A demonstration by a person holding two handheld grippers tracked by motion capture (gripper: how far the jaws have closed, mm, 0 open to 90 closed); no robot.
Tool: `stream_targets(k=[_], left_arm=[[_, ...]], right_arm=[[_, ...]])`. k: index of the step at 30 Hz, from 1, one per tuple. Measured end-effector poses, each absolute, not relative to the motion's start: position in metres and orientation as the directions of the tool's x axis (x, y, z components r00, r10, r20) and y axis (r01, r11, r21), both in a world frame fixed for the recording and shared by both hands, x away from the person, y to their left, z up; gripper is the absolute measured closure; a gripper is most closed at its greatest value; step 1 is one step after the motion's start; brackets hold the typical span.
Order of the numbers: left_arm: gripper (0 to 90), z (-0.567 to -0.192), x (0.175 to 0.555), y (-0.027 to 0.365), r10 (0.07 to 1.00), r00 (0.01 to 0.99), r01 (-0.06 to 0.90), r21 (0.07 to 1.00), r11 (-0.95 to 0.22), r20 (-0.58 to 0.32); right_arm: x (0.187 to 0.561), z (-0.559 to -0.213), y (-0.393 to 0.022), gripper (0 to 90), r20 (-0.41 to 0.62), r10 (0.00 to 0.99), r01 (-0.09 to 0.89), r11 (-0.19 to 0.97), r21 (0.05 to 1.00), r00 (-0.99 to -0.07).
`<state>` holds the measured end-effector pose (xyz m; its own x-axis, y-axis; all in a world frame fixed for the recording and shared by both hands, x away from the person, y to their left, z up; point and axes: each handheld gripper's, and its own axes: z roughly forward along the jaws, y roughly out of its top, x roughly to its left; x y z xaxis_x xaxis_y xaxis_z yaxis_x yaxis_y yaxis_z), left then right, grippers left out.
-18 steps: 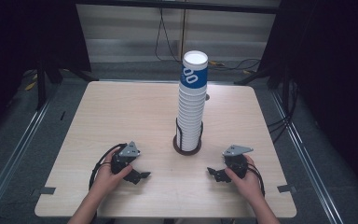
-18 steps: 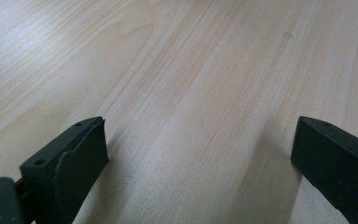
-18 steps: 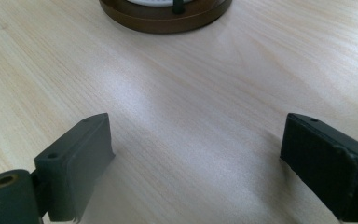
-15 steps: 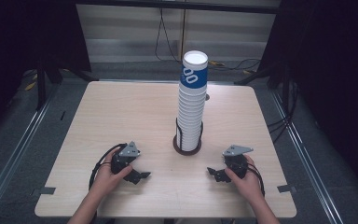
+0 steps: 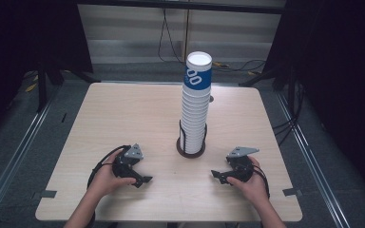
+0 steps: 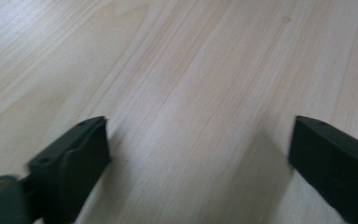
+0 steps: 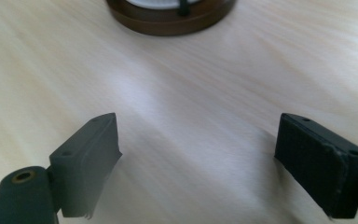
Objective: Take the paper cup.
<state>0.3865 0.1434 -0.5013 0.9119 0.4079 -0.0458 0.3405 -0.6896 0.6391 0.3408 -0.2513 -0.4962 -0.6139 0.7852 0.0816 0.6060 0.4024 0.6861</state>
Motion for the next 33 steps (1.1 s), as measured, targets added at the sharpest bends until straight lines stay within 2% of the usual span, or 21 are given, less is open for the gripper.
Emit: stream_targets(k=[2,5,7,15,16,20,24,33], left_arm=[[17.5,-0.498,0.39,0.144,0.425,0.9,0.387,0.631,-0.673,-0.098],[16.1,-0.494,0.394,0.145,0.412,0.903,0.393,0.623,-0.676,-0.123],[16.2,-0.487,0.397,0.146,0.403,0.895,0.428,0.625,-0.653,-0.192],[16.2,-0.455,0.404,0.142,0.365,0.91,0.408,0.587,-0.699,-0.197],[16.2,-0.45,0.404,0.14,0.379,0.9,0.43,0.595,-0.679,-0.217],[15.9,-0.43,0.408,0.135,0.338,0.908,0.417,0.616,-0.668,-0.248],[15.6,-0.408,0.411,0.131,0.335,0.914,0.404,0.593,-0.696,-0.229],[16.5,-0.387,0.422,0.127,0.345,0.916,0.399,0.556,-0.729,-0.205]], right_arm=[[0.341,-0.492,-0.249,13.5,0.082,0.771,0.598,0.416,0.685,-0.631],[0.339,-0.482,-0.246,13.5,0.088,0.751,0.579,0.422,0.698,-0.654],[0.338,-0.474,-0.244,13.5,0.101,0.741,0.569,0.412,0.712,-0.664],[0.335,-0.45,-0.232,13.7,0.101,0.722,0.533,0.4,0.746,-0.684],[0.335,-0.448,-0.23,13.8,0.098,0.721,0.527,0.4,0.749,-0.686],[0.338,-0.438,-0.224,13.8,0.094,0.709,0.513,0.405,0.757,-0.698],[0.344,-0.424,-0.218,13.8,0.078,0.698,0.49,0.414,0.767,-0.712],[0.356,-0.398,-0.214,13.8,0.067,0.673,0.461,0.428,0.777,-0.737]])
